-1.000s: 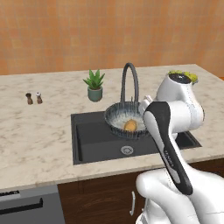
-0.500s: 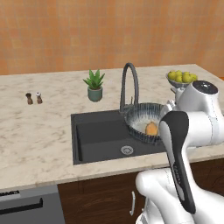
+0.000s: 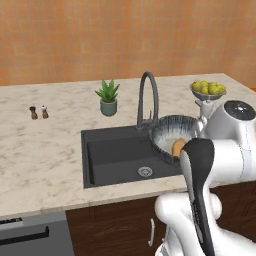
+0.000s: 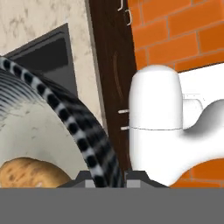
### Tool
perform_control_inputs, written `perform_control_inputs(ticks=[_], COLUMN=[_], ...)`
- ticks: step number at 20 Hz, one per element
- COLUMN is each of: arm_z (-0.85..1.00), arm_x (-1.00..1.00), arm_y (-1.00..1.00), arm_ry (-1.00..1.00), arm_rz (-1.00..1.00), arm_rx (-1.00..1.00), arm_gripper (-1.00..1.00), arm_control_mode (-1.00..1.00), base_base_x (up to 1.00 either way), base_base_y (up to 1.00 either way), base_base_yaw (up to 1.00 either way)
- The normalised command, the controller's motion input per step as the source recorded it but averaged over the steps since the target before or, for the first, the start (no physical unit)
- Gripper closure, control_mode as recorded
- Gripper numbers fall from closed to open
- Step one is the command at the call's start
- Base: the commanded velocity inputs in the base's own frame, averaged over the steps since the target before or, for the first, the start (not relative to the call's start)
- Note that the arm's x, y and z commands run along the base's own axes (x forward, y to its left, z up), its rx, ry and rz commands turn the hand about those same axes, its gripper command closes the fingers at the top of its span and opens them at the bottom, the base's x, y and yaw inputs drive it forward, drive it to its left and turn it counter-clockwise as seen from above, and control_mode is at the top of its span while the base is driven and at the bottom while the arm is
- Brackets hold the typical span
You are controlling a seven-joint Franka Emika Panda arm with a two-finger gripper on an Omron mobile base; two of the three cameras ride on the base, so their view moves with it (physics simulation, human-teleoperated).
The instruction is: Pick the potato from the sink and place it in the bowl. Then pick the bowl and place it in the microwave. Then close the microwave door and press the start button.
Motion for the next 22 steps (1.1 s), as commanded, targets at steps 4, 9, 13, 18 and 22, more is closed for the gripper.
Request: perform_control_inputs(ticks=[4, 9, 13, 18, 22], arm_z=[-0.05, -0.14, -0.03, 0.03, 0.01], arm_x=[-0.29, -0.17, 0.01, 0.44, 0.19], arm_y=[0.08, 0.02, 0.02, -0.38, -0.23], arm_ry=[-0.07, 0.00, -0.01, 0.00, 0.00], arm_rz=[-0.70, -0.86, -0.59, 0.15, 0.20], arm_rx=[0.00, 0.01, 0.01, 0.07, 0.04], arm_gripper=[1.00, 1.00, 1.00, 1.00, 1.00], arm_control_mode=[-1.00, -1.00, -1.00, -1.00, -1.00], base_base_x=[0.00, 0.00, 0.00, 0.00, 0.00], base_base_y=[0.00, 0.00, 0.00, 0.00, 0.00], base_base_yaw=[0.00, 0.00, 0.00, 0.00, 0.00])
